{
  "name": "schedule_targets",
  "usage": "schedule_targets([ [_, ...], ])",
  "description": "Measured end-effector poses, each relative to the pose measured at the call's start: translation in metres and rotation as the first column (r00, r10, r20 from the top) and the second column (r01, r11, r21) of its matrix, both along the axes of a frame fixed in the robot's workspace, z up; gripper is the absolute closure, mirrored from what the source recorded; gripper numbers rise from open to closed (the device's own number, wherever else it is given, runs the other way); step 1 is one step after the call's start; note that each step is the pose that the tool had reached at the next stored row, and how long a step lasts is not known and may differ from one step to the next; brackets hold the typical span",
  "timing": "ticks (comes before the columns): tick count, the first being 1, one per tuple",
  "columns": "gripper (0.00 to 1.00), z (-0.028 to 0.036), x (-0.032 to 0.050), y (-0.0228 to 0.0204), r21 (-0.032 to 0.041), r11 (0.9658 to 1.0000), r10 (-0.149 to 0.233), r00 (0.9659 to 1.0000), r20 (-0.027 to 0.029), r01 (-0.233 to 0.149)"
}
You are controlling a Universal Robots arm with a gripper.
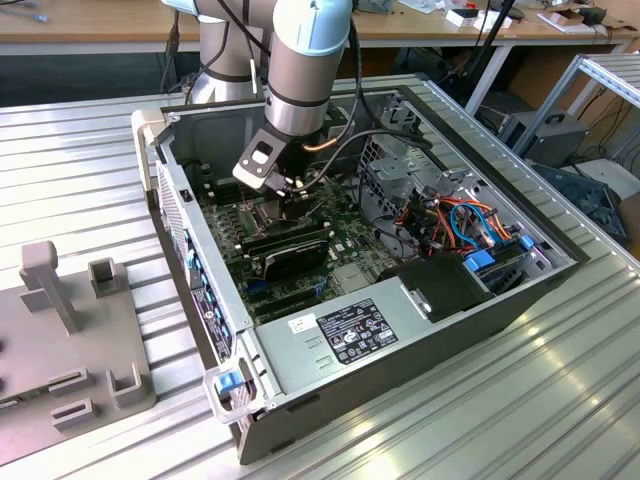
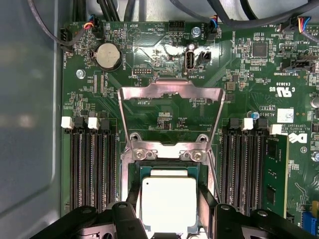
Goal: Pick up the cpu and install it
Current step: 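Place the cpu into insertion slot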
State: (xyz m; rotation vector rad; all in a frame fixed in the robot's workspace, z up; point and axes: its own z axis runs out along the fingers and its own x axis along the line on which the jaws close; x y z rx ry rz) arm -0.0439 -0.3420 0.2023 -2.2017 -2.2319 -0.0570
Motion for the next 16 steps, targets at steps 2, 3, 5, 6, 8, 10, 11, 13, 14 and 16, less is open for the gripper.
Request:
schedule_targets([
  [2,0.45,-0.001,0.0,0.0,0.0002,1.0,0.0,1.0,0.0001,0.0],
  [3,0.45,-0.0013,-0.0001,0.0,0.0,1.0,0.0,1.0,0.0,0.0],
  [5,0.45,-0.0014,-0.0001,0.0,-0.0001,1.0,0.0,1.0,-0.0001,0.0],
  [6,0.45,-0.0015,-0.0001,0.0,0.0,1.0,0.0,1.0,0.0,0.0],
  [8,0.45,-0.0015,-0.0001,0.0,0.0001,1.0,0.0,1.0,0.0001,0.0],
  [10,0.45,-0.0017,-0.0001,0.0007,0.0004,1.0,-0.001,1.0,0.0003,0.001],
  [11,0.45,-0.0016,-0.0001,0.0009,0.0002,1.0,0.0,1.0,0.0001,0.0],
  [13,0.45,-0.0016,-0.0001,0.0009,0.0001,1.0,0.0,1.0,0.0001,0.0],
  [14,0.45,-0.0015,-0.0001,0.0009,0.0001,1.0,0.0,1.0,0.0001,0.0],
  [16,0.45,-0.0016,-0.0001,0.001,0.0001,1.0,0.0,1.0,0.0,0.0],
])
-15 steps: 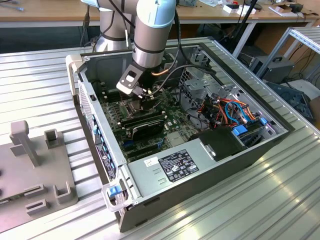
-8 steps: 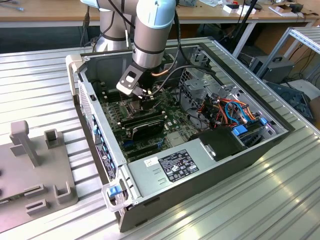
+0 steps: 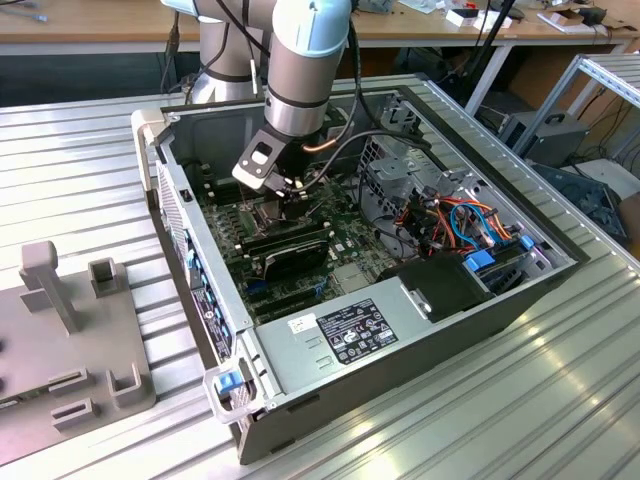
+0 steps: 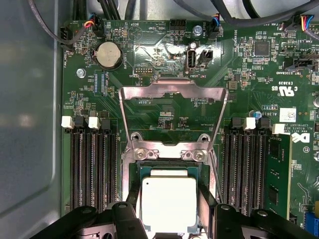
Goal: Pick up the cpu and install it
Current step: 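Place the cpu into insertion slot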
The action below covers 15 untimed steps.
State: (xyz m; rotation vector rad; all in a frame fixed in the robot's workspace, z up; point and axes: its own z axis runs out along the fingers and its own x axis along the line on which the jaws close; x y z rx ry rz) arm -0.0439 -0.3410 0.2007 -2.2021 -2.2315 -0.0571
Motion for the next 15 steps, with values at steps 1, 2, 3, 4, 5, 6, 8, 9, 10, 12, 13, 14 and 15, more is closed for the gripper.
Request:
schedule_targets([
  [1,0.45,-0.0001,0.0,0.0,0.0,1.0,0.0,1.0,0.0,0.0],
  [2,0.45,-0.0004,0.0,0.0001,0.0001,1.0,0.0,1.0,0.0001,0.0],
  [3,0.45,-0.001,0.0,0.0001,0.0002,1.0,0.0,1.0,0.0001,0.0],
  [4,0.45,-0.001,0.0,0.0,0.0,1.0,0.0,1.0,0.0,0.0],
  [5,0.45,-0.001,0.0,0.0,-0.0001,1.0,0.0,1.0,-0.0001,0.0],
  [6,0.45,-0.001,0.0,0.0,-0.0001,1.0,0.0,1.0,-0.0001,0.0],
  [8,0.45,-0.0011,0.0,0.0,0.0,1.0,0.0,1.0,0.0,0.0],
  [9,0.45,-0.0011,0.0,0.0,0.0,1.0,0.0,1.0,0.0,0.0],
  [10,0.45,-0.0011,0.0,0.0,0.0,1.0,0.0,1.0,0.0,0.0],
  [12,0.45,-0.0014,0.0,0.0,0.0,1.0,0.0,1.0,0.0,0.0],
  [13,0.45,-0.0016,0.0,0.0,-0.0002,1.0,0.0,1.0,-0.0001,0.0],
  [14,0.45,-0.0017,0.0,0.0,-0.0003,1.0,0.0,1.0,-0.0001,0.0],
  [15,0.45,-0.0017,0.0,-0.0001,-0.0003,1.0,0.0,1.0,-0.0002,0.0],
])
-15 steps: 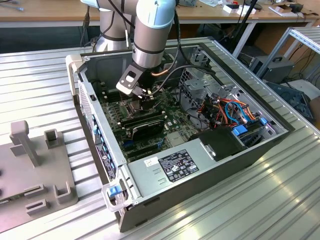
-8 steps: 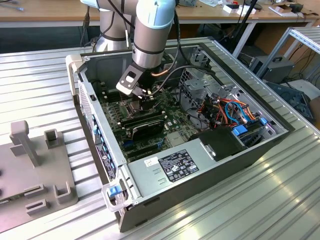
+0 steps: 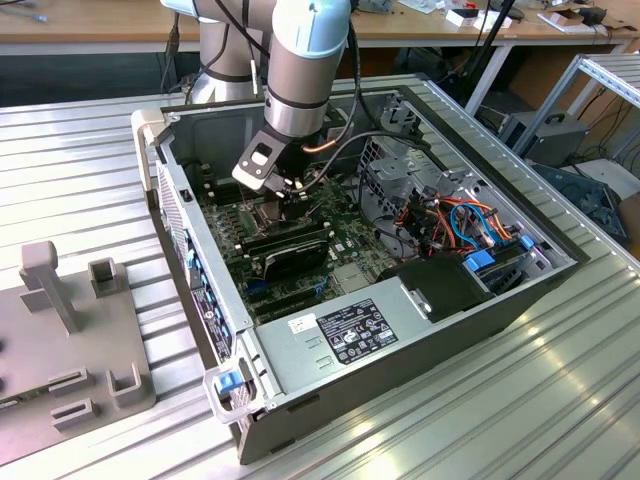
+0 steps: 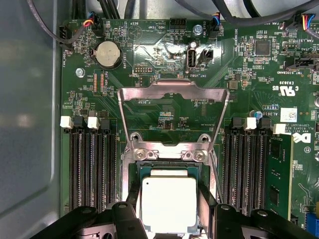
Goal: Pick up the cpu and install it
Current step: 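Place the cpu into insertion slot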
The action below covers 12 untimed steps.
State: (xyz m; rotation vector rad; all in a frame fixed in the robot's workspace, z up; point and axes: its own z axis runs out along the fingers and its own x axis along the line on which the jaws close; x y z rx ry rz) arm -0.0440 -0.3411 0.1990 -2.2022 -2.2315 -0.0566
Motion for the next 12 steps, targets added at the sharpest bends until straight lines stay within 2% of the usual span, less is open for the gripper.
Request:
schedule_targets([
  [12,0.45,-0.0002,0.0,0.0009,0.0001,1.0,0.0,1.0,0.0001,0.0],
])
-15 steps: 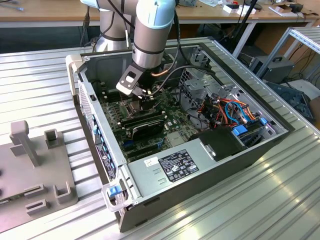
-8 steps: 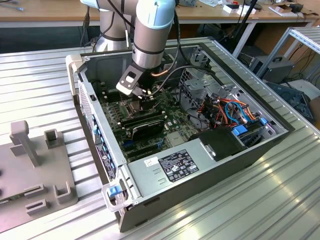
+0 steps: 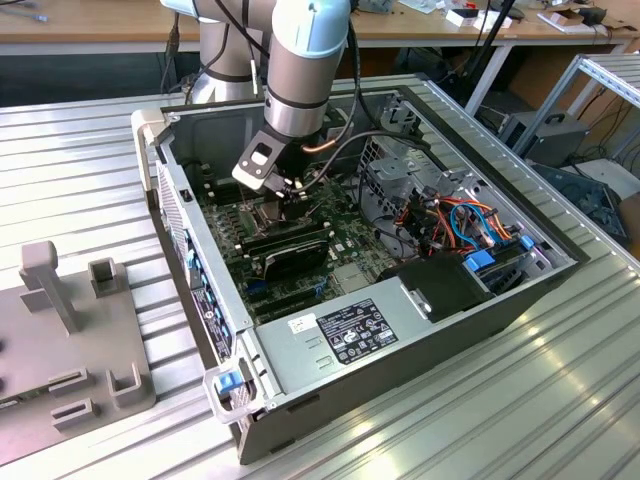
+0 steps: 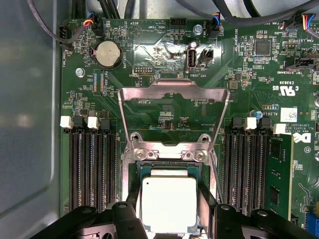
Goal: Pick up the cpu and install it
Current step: 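Place the cpu into insertion slot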
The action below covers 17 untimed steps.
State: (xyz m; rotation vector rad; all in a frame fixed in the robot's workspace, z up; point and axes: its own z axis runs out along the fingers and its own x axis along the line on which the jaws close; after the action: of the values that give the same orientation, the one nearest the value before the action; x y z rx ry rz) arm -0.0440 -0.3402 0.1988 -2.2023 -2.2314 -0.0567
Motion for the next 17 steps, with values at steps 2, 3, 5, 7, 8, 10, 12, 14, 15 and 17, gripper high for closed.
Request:
schedule_targets([
  [2,0.45,0.0,0.0,0.0001,0.0002,1.0,0.0,1.0,0.0001,0.0],
  [3,0.45,-0.0001,0.0,0.0001,0.0002,1.0,0.0,1.0,0.0001,0.0],
  [5,0.45,-0.0003,0.0,0.0001,0.0001,1.0,-0.005,1.0,-0.0001,0.005],
  [7,0.45,-0.0004,0.0,0.0001,0.0002,0.9999,-0.011,0.9999,0.0001,0.011],
  [8,0.45,-0.0004,0.0,0.0001,0.0002,0.9999,-0.011,0.9999,0.0001,0.011],
  [10,0.45,-0.0007,0.0,0.0001,0.0002,0.9999,-0.011,0.9999,0.0001,0.011],
  [12,0.45,-0.0015,0.0,0.0,-0.0001,0.9999,-0.011,0.9999,-0.0001,0.011],
  [14,0.45,-0.0019,0.0,0.0001,0.0,0.9999,-0.011,0.9999,0.0001,0.011],
  [15,0.45,-0.0019,0.0,0.0001,0.0,0.9999,-0.011,0.9999,0.0001,0.011],
  [17,0.45,-0.0019,0.0,0.0001,0.0001,0.9999,-0.011,0.9999,0.0,0.011],
])
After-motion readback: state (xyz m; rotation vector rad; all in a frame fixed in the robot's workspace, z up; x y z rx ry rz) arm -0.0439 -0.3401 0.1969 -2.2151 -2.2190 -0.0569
